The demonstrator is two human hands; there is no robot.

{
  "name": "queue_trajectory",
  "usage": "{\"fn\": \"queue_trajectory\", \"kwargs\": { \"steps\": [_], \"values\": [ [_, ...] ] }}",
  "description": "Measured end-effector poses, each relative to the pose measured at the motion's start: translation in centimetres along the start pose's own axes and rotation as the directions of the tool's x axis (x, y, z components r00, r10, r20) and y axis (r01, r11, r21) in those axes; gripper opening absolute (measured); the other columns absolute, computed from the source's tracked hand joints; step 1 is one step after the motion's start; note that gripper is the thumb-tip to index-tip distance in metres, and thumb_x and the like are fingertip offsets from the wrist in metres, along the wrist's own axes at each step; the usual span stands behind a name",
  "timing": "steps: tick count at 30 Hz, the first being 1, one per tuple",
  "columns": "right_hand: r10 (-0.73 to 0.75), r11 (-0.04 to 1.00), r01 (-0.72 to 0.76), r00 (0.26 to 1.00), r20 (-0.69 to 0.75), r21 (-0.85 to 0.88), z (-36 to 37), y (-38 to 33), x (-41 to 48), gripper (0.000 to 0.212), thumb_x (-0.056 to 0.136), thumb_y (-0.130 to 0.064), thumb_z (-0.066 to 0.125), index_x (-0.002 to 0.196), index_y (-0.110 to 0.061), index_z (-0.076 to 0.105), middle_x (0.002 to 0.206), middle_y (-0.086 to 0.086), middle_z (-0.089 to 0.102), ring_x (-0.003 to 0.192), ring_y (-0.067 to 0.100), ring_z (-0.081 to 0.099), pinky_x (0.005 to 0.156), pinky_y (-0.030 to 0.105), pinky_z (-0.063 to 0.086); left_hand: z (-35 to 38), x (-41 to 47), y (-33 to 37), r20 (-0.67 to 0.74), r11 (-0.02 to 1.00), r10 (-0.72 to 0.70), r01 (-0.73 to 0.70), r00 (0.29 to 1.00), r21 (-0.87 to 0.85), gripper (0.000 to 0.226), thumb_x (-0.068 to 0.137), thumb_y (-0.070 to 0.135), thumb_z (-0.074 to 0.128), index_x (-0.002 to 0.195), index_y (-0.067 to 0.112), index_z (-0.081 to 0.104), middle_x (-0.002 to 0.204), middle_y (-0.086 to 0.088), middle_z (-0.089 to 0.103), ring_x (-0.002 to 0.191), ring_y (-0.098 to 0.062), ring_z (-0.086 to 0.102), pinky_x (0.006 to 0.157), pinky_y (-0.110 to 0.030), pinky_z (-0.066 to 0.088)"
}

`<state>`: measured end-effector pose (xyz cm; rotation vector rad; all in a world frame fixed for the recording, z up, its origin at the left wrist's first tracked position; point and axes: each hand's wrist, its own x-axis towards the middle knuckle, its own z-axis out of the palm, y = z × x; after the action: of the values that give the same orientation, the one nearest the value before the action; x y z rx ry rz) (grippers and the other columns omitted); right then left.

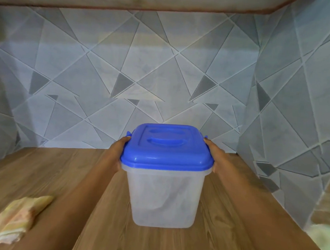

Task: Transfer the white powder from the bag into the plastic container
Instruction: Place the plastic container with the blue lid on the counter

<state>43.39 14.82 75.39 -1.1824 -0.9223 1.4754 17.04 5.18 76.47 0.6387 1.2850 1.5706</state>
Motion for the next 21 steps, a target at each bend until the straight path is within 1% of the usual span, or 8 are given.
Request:
{"fn": "queue_trajectory", "kwargs": {
  "steps": [5,7,9,12,16,18,19,21],
  "values": [
    [-0.024,0.994,0.024,1.000,0.002,-0.104,0.5,0.4,0.6,0.057,0.085,-0.042,0.061,0.128,-0.005,0.056,0.130,0.012,0.059,0.108,0.028,0.058,0.096,0.036,0.046,-0.8,0.9,-1.5,0.035,0.990,0.040,-0.035,0.999,-0.139,0.016,0.092,0.024,0.049,0.084,0.022,0.063,0.060,0.004,0.070,0.075,-0.016,0.059,0.070,-0.027,0.047],
    [-0.031,0.988,0.029,0.999,-0.013,-0.150,0.5,0.1,1.0,0.056,0.087,-0.039,0.060,0.129,-0.002,0.053,0.131,0.013,0.057,0.112,0.030,0.058,0.096,0.036,0.046,-0.9,1.1,-1.3,0.030,0.994,0.033,-0.030,0.999,-0.103,0.017,0.092,0.024,0.049,0.083,0.022,0.063,0.060,0.004,0.070,0.075,-0.015,0.059,0.071,-0.027,0.047],
    [-0.036,0.975,0.029,0.999,-0.030,-0.220,0.5,-0.3,1.2,0.057,0.089,-0.037,0.057,0.130,0.001,0.050,0.132,0.016,0.056,0.116,0.033,0.056,0.096,0.037,0.046,-0.9,1.5,-0.8,0.000,1.000,0.023,-0.023,1.000,-0.008,0.017,0.092,0.025,0.051,0.084,0.018,0.064,0.063,0.001,0.070,0.073,-0.017,0.058,0.073,-0.028,0.047],
    [-0.062,0.942,0.042,0.997,-0.050,-0.333,0.7,-0.8,1.8,0.058,0.090,-0.040,0.053,0.130,0.002,0.048,0.131,0.018,0.056,0.115,0.035,0.056,0.096,0.038,0.045,-0.7,2.2,0.1,-0.083,0.977,0.071,-0.052,0.994,0.208,0.023,0.092,0.028,0.054,0.081,0.010,0.063,0.081,-0.010,0.066,0.075,-0.022,0.060,0.079,-0.034,0.047],
    [-0.122,0.884,0.065,0.988,-0.093,-0.462,0.4,-1.0,2.7,0.062,0.089,-0.046,0.052,0.126,0.004,0.051,0.130,0.021,0.056,0.116,0.035,0.055,0.097,0.038,0.044,-0.8,3.4,0.7,-0.152,0.868,0.153,-0.059,0.976,0.493,0.050,0.088,0.048,0.054,0.100,0.001,0.065,0.102,-0.018,0.069,0.097,-0.034,0.064,0.096,-0.046,0.049],
    [-0.167,0.842,0.082,0.980,-0.112,-0.534,0.4,-1.1,2.8,0.059,0.090,-0.046,0.050,0.121,0.004,0.054,0.126,0.022,0.058,0.114,0.036,0.056,0.094,0.037,0.045,-1.0,3.8,0.7,-0.162,0.817,0.197,-0.071,0.967,0.572,0.051,0.089,0.047,0.051,0.097,-0.001,0.066,0.101,-0.019,0.069,0.096,-0.034,0.064,0.091,-0.043,0.051],
    [-0.199,0.812,0.095,0.973,-0.119,-0.576,0.4,-1.2,3.0,0.056,0.091,-0.044,0.049,0.117,0.005,0.056,0.124,0.023,0.059,0.113,0.037,0.056,0.091,0.037,0.045,-0.9,3.9,0.8,-0.165,0.784,0.221,-0.075,0.961,0.616,0.049,0.091,0.044,0.050,0.093,-0.002,0.066,0.098,-0.019,0.067,0.091,-0.033,0.063,0.082,-0.038,0.052],
    [-0.248,0.758,0.117,0.962,-0.117,-0.641,0.6,-1.5,2.7,0.043,0.093,-0.038,0.047,0.098,0.002,0.060,0.113,0.024,0.062,0.108,0.038,0.057,0.081,0.035,0.042,-0.7,3.9,0.9,-0.150,0.687,0.265,-0.077,0.952,0.722,0.044,0.094,0.038,0.046,0.074,0.001,0.057,0.082,-0.016,0.060,0.076,-0.028,0.055,0.060,-0.029,0.041]
  ]
}}
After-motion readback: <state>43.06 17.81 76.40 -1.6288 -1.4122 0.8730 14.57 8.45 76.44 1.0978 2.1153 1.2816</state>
